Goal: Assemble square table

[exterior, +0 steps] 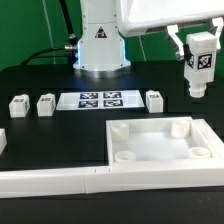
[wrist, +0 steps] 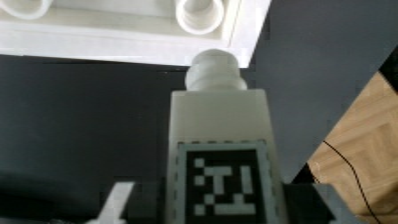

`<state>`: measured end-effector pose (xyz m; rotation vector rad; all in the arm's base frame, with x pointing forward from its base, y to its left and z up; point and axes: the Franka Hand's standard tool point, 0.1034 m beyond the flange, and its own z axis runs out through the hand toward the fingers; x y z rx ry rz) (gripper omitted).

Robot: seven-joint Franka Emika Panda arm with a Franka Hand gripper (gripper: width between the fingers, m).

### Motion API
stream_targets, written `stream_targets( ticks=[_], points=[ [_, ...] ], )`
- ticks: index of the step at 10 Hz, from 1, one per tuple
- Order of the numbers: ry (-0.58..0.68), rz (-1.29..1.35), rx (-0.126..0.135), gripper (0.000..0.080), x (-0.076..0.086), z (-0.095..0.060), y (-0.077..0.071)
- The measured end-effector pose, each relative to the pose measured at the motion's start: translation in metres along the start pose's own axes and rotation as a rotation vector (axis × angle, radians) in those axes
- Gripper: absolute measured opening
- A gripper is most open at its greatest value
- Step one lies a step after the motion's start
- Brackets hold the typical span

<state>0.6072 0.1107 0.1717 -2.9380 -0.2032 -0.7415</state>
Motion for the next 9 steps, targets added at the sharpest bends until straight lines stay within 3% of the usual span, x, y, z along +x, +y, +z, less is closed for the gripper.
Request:
stream_targets(
  ticks=[3,6,7,9],
  points=[
    [-0.002,-0.004,0.000,0.0290,-0.001,0.002,0.000],
    [0.068,-0.021,-0.016,0.0290,-0.002,0.029,0.015],
    [0.091,-0.017,-0.006,0.0290,-0.002,0.037,0.006],
    [0.076,-0.024,-0.004,0.0290,-0.010,0.052,0.006]
  ],
)
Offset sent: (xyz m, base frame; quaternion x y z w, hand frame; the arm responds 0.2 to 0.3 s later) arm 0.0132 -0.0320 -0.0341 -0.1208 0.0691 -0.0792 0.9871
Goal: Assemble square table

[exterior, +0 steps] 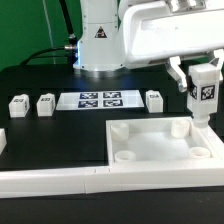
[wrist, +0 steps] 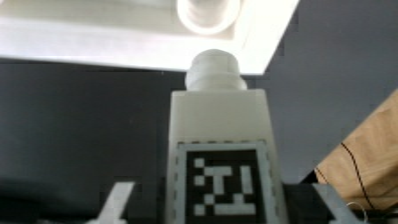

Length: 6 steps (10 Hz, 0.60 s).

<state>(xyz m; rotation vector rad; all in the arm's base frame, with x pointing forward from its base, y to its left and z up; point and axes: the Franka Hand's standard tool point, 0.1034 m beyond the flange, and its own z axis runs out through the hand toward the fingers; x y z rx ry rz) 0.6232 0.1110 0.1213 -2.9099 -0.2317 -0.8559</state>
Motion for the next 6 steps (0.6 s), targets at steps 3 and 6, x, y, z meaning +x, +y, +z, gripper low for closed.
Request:
stream_targets(
  ticks=[3,6],
  points=[
    [-0.006,0.002,0.004,0.0290,0.000,0.017,0.000],
    [-0.029,0.000,0.007,0.0290,-0.014,0.028,-0.001]
  ],
)
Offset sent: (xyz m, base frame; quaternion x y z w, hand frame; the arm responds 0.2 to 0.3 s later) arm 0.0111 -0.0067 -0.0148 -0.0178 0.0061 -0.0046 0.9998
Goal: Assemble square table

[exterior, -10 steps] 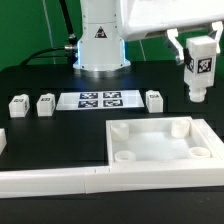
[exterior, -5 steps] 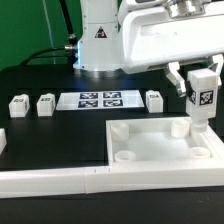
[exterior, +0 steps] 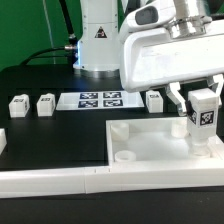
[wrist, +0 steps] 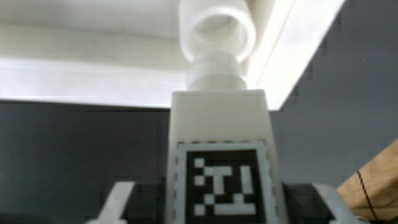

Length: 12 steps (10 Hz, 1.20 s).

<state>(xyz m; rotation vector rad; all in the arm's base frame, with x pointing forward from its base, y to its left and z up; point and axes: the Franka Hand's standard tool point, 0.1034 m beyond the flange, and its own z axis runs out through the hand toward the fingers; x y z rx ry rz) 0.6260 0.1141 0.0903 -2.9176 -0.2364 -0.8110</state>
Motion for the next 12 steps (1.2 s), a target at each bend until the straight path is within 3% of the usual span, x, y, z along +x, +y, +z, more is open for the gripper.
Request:
stream_targets(
  ticks=[7,9,11,12],
  points=[
    [-0.015,0.016,0.000,0.0290,-0.013,0.011,-0.003],
    [0.018,0.068,-0.027,0.0290,-0.014,0.012,-0.006],
    [0.062,0.105,-0.079,0.0290,-0.016,0.012,-0.007],
    [0.058,0.085,-0.086,0.0290,-0.015,0.012,-0.006]
  ],
)
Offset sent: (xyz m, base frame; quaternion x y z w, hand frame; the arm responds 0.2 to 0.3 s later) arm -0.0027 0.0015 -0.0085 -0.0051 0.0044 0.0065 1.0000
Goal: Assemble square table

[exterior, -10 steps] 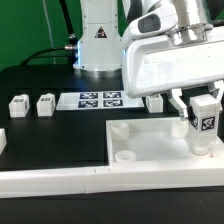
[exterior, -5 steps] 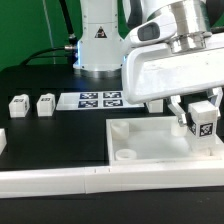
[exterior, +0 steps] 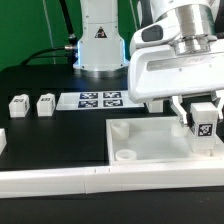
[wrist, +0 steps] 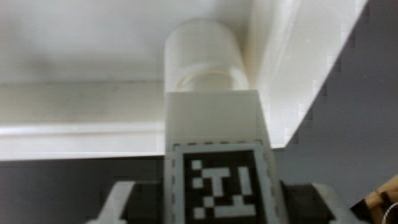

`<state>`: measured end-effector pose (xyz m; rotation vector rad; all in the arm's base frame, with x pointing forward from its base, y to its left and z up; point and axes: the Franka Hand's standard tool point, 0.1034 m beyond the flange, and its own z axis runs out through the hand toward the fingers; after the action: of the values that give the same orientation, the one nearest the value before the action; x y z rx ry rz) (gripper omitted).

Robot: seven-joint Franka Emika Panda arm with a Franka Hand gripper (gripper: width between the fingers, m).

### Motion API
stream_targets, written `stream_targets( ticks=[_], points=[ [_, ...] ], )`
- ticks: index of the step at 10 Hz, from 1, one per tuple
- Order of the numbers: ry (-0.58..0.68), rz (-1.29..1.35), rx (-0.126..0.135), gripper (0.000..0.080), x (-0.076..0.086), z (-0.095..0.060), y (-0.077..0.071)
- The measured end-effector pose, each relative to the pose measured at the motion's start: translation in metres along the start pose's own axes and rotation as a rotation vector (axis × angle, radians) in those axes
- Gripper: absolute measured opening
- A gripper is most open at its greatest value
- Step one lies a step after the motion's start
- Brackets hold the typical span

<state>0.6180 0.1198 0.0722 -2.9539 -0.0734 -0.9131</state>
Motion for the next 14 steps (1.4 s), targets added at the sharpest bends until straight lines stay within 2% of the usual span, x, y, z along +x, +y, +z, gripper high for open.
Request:
stream_targets(
  ticks=[1,2,3,4,5,10,12,14],
  points=[
    [0.000,0.001,-0.001,0.0290,0.000,0.000,0.001],
    [0.000,0.001,-0.001,0.0394,0.000,0.000,0.001],
    [0.000,0.001,-0.001,0.0565,0.000,0.000,0.001],
    [0.000,0.001,-0.001,0.0565,0.000,0.000,0.001],
    [0.000,0.001,-0.001,0.0632,0.000,0.000,0.001],
    [-0.001,0.002,-0.001,0.0649,0.000,0.000,0.002],
    [-0.063,0.008,0.003,0.0649,0.017,-0.015,0.010],
    [-0.098,0.018,0.005,0.0649,0.022,-0.013,0.014]
  ],
)
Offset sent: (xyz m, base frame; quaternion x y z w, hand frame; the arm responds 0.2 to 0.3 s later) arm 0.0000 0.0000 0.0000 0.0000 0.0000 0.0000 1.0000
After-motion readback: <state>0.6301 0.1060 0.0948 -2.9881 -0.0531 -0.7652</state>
